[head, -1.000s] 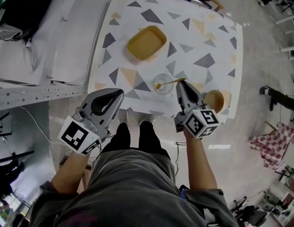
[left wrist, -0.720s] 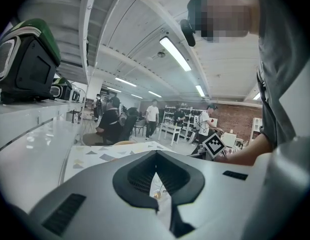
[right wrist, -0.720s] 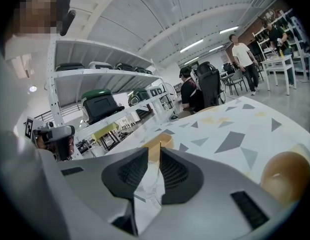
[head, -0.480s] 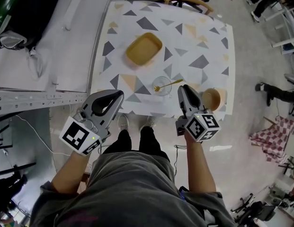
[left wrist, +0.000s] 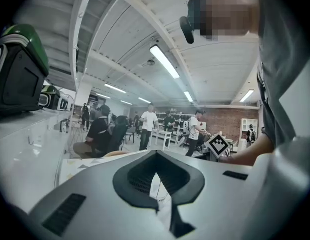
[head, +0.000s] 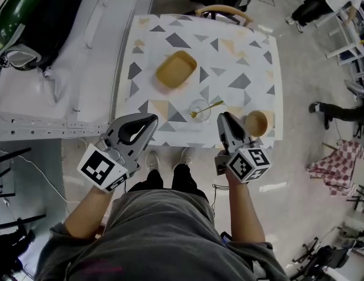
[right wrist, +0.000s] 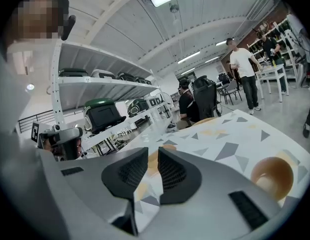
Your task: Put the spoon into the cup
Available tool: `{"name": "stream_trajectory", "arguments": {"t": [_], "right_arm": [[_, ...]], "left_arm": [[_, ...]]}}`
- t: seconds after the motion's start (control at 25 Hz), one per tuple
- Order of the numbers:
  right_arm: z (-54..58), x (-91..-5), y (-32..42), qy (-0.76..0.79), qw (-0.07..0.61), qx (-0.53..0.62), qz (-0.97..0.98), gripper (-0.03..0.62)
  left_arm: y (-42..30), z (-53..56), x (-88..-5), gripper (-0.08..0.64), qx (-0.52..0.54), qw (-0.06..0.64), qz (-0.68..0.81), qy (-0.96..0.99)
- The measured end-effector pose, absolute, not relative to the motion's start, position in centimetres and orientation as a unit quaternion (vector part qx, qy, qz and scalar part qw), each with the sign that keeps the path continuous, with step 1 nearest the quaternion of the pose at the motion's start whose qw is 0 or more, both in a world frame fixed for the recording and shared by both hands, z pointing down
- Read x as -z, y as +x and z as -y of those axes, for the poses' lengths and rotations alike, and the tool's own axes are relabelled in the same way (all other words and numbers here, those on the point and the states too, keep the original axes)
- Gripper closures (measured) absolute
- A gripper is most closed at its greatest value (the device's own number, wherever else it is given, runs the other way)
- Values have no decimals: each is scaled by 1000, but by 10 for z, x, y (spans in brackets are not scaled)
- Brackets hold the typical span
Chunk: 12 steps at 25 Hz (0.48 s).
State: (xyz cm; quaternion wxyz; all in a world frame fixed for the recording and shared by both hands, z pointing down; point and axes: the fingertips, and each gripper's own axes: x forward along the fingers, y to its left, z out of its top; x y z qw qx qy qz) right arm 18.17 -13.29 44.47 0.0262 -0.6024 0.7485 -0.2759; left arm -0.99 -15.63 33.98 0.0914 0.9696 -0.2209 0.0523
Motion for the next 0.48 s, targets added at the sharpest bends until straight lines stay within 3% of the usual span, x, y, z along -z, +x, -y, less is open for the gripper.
{"name": "stream_trajectory", "arguments": {"t": [0.48], "right_arm": [[117, -414, 151, -591, 39, 258, -763, 546]], "left_arm": [[-18, 151, -320, 545, -38, 72, 194, 978]]}}
